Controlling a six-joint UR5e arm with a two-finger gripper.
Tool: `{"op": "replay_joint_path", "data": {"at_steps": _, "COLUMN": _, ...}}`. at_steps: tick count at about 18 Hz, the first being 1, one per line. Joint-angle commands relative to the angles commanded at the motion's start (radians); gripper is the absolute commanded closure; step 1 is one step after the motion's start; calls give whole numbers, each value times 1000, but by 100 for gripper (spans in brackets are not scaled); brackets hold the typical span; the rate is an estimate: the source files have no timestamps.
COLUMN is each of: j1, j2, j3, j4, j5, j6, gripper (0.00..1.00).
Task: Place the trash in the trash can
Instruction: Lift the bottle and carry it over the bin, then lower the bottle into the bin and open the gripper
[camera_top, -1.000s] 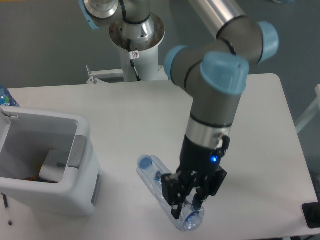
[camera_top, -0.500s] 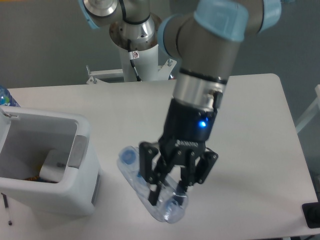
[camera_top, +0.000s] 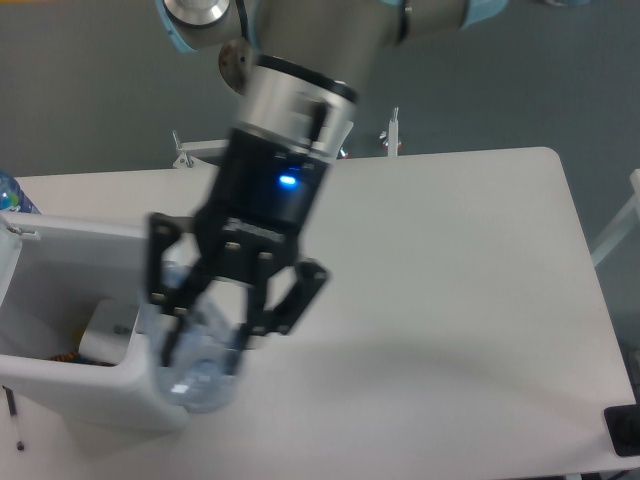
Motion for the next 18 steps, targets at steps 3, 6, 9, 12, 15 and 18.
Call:
{"op": "replay_joint_path", "data": {"at_steps": 3, "j1": -37, "j2": 2, "j3": -40, "j4": 8, "j5": 2, "j6": 6, "gripper": 54}}
{"op": "replay_joint_path", "data": {"at_steps": 6, "j1": -63, "j2": 0, "j3": -54, "j4": 40, "j5": 5, "j6": 11, "gripper": 54}}
{"op": "replay_joint_path", "data": {"at_steps": 9, "j1": -89, "j2": -2, "j3": -72, "j4": 42, "j5": 5, "j6": 52, "gripper": 54}}
{"op": "replay_joint_path", "data": {"at_steps": 12, "j1": -111, "j2": 2, "j3": -95, "j4": 42, "j5": 5, "j6": 93, "gripper": 51}}
{"op": "replay_joint_path", "data": {"at_steps": 15, "j1": -117, "j2": 6, "j3": -115, "j4": 42, "j5": 8, "j6": 127, "gripper": 51}}
{"op": "replay_joint_path", "data": {"at_steps": 18, "j1": -123, "j2": 17, "j3": -152, "j4": 42, "j5": 12, "j6": 179, "gripper": 47}}
